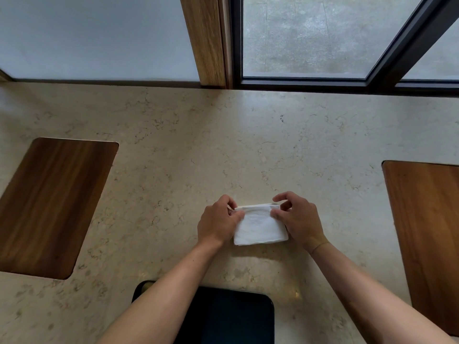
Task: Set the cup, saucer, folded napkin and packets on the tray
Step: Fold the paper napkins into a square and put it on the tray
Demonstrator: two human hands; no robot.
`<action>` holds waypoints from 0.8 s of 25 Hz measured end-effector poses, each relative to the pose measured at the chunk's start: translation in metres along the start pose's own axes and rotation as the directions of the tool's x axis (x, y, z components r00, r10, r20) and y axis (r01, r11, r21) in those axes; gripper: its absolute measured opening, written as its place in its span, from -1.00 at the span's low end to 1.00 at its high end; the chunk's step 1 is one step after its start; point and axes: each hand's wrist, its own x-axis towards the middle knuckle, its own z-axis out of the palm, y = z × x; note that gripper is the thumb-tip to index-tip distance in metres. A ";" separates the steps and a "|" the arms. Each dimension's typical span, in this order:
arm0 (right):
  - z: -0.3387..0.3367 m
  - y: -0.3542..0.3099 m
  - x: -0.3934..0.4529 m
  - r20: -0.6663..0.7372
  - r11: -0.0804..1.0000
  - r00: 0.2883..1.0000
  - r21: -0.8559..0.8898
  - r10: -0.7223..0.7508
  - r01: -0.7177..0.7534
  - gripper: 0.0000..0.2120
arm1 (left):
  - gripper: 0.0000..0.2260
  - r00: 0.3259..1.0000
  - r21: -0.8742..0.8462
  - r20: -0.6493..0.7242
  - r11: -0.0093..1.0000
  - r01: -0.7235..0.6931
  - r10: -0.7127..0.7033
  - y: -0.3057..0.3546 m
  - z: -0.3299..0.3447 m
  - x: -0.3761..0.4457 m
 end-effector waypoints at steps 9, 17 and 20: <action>0.003 -0.003 0.005 -0.016 0.999 1.000 0.022 -0.026 0.026 -0.77 | -0.85 0.998 -0.030 -0.044 0.998 0.049 -0.051 -0.003 -0.004 -0.001; 0.009 -0.001 0.008 0.018 0.993 0.998 -0.103 -0.059 0.060 -0.73 | -0.81 0.989 0.208 -0.124 0.977 -0.051 0.078 -0.005 -0.004 -0.006; 0.006 -0.001 0.009 0.044 0.969 0.991 -0.204 -0.129 0.136 -0.74 | -0.79 0.972 0.329 -0.131 0.933 -0.144 0.196 -0.009 -0.004 -0.008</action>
